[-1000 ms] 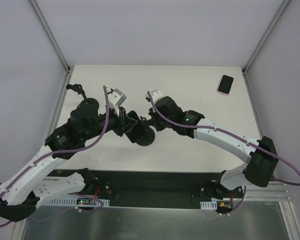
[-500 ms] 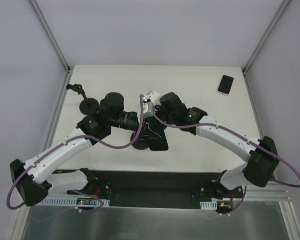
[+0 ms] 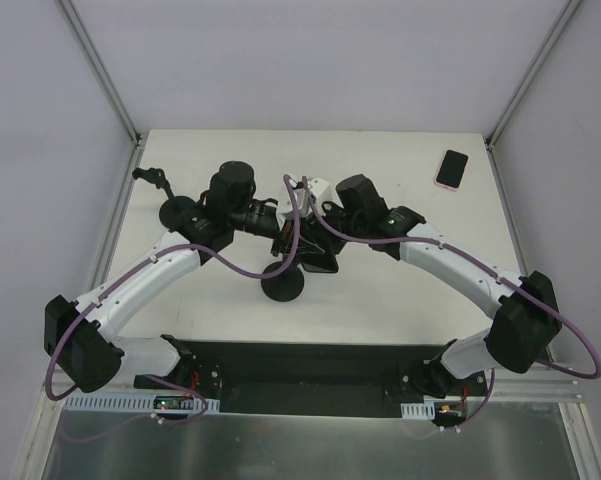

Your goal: Place the phone on the phone stand

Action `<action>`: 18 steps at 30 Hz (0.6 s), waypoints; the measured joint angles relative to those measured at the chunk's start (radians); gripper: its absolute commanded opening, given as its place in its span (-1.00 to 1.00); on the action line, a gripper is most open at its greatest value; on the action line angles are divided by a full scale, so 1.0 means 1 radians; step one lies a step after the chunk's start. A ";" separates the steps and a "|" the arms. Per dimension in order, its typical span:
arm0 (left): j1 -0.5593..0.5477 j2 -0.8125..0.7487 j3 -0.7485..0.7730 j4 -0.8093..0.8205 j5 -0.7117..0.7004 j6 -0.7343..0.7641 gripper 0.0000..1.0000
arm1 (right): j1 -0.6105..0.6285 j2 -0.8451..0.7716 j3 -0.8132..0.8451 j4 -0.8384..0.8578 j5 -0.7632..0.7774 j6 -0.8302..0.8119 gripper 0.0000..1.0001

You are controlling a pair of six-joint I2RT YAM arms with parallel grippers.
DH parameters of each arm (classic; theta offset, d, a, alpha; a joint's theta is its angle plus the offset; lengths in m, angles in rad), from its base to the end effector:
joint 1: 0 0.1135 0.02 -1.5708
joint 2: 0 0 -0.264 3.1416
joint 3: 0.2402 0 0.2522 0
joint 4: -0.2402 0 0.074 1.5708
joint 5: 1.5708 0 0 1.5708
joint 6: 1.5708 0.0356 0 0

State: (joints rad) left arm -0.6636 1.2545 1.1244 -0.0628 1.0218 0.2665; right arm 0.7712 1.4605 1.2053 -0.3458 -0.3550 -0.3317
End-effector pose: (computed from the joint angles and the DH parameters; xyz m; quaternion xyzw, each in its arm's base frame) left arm 0.2014 -0.1960 0.3744 0.5798 0.4624 -0.4794 0.4692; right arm 0.2292 0.2400 0.3114 -0.5263 0.6986 0.2525 0.4137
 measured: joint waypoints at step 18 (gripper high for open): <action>0.042 0.109 0.093 -0.072 0.085 0.089 -1.00 | -0.037 0.006 0.012 -0.047 -0.082 -0.062 -0.99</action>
State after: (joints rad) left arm -0.6216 1.3640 1.2175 -0.1352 1.1069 0.3550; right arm 0.7338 1.4662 1.2175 -0.3927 -0.4366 -0.3939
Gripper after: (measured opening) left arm 0.129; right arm 0.062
